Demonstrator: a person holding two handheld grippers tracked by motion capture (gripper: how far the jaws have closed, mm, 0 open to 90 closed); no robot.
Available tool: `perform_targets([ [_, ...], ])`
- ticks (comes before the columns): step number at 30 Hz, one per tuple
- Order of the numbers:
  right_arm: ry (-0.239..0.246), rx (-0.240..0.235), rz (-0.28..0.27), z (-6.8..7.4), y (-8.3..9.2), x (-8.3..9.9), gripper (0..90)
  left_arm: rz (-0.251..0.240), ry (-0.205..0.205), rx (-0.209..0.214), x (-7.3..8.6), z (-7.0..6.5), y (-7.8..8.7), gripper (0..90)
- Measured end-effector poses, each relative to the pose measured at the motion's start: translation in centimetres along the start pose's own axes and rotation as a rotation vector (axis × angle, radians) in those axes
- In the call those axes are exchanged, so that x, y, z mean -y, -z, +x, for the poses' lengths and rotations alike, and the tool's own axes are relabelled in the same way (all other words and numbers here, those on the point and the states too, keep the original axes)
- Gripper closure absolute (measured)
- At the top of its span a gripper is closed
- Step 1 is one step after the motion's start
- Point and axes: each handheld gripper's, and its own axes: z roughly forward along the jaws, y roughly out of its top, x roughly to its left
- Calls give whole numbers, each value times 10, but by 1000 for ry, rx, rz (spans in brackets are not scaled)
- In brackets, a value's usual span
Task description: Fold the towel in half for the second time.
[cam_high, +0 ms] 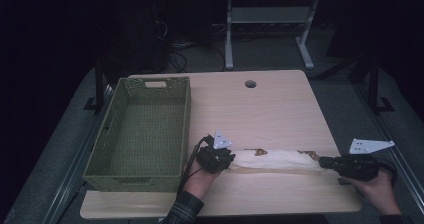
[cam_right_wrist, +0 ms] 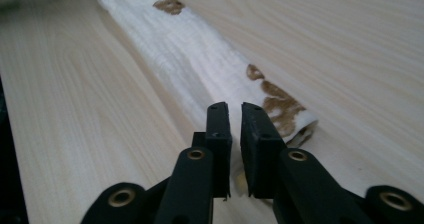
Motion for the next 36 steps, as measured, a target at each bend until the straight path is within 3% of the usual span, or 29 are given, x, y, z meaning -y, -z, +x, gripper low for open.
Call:
perform_targets([
  [7,18,-17,141,0,-20,6,883,105,-15,23,9,0,-23,798],
  [11,12,-24,139,-1,-21,7,888,133,-38,26,11,0,-29,798],
  [14,5,-29,138,-2,-21,7,887,128,-56,17,10,-1,-27,772],
  [26,10,25,124,-15,-33,-4,890,30,-15,25,4,6,-16,538],
  [36,12,76,119,-34,-50,-23,894,5,-25,30,1,10,-17,475],
])
